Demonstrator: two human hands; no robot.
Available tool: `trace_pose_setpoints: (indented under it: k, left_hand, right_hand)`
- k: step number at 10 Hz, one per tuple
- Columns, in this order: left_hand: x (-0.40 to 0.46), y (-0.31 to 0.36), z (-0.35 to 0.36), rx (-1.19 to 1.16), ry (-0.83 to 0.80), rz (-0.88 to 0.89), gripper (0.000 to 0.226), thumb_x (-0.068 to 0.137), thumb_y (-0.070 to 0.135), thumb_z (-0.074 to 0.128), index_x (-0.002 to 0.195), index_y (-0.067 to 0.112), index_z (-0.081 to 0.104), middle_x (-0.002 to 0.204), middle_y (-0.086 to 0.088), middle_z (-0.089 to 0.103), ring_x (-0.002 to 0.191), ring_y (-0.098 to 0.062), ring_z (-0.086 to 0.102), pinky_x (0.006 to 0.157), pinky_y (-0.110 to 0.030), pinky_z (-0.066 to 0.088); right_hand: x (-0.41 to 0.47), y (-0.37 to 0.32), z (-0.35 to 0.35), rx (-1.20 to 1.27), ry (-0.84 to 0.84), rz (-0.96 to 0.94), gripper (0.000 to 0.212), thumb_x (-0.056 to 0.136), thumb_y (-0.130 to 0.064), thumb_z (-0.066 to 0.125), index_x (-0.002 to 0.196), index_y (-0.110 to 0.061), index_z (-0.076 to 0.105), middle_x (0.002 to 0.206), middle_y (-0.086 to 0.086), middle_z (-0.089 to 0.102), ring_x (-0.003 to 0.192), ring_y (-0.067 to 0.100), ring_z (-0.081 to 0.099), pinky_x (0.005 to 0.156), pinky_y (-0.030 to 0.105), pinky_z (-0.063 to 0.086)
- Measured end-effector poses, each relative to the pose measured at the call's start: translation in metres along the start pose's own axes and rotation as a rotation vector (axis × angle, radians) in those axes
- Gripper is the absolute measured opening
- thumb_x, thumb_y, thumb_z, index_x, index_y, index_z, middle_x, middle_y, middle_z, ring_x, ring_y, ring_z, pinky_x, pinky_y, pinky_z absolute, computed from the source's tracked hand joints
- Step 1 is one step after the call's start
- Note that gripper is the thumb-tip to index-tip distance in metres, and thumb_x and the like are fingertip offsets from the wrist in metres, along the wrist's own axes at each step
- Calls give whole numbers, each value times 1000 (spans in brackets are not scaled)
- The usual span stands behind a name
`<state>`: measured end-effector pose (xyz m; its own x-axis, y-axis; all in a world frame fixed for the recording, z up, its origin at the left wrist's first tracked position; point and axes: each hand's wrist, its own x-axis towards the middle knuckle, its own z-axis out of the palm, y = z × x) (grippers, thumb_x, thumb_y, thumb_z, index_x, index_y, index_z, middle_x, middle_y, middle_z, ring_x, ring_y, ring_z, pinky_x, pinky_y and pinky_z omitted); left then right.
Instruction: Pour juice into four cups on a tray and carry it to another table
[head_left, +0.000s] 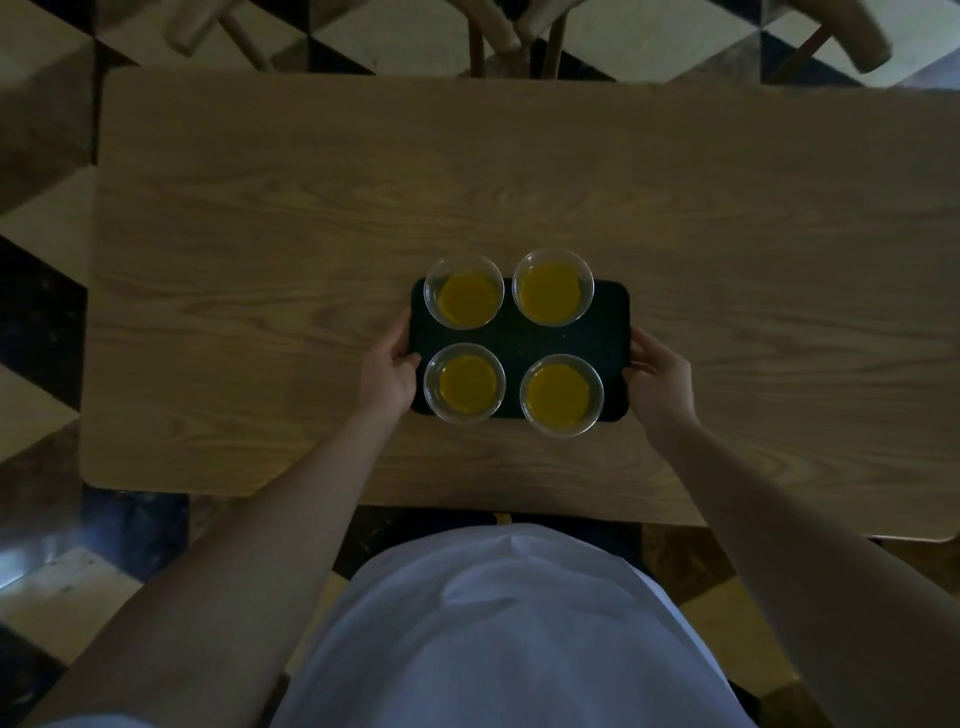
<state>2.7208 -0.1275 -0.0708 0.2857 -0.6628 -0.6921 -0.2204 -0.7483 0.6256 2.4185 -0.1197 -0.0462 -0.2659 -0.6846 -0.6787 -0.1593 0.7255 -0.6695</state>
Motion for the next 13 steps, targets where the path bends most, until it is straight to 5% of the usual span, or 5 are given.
trace_pose_setpoints:
  k: [4,8,10,12,13]
  left_hand:
    - [22,27,-2,23,-16,30,67,101,-3,49,153,38,42,153,-2,53,137,-21,52,113,-46,46]
    - [34,29,-6,-43,-20,-10,66,102,-4,49,154,36,41,150,-4,55,114,-8,56,82,-18,48]
    - [25,25,-9,-48,-51,-12,66,101,-2,53,155,33,39,152,-5,52,134,-21,53,111,-42,45]
    - [21,27,-16,62,-60,26,68,99,1,58,154,38,40,159,-2,44,142,-25,46,112,-43,42]
    - [23,31,-20,152,-50,81,64,99,2,58,153,33,43,160,-3,43,144,-26,43,113,-41,40]
  right_hand:
    - [19,-19,2,16,20,-2,77,84,24,36,126,-33,66,100,-8,73,89,4,71,61,11,55]
    - [32,-17,6,15,4,6,73,88,22,39,142,-21,63,107,-2,74,98,8,72,64,15,57]
    - [38,-13,3,-48,15,-4,73,89,21,43,146,-20,60,117,4,73,100,14,70,65,14,56]
    - [41,-5,0,-127,3,-17,69,85,18,47,140,-20,65,112,4,76,95,19,74,74,28,56]
    - [36,5,-2,-230,33,29,64,89,9,56,148,-15,56,127,6,73,110,24,71,85,33,55]
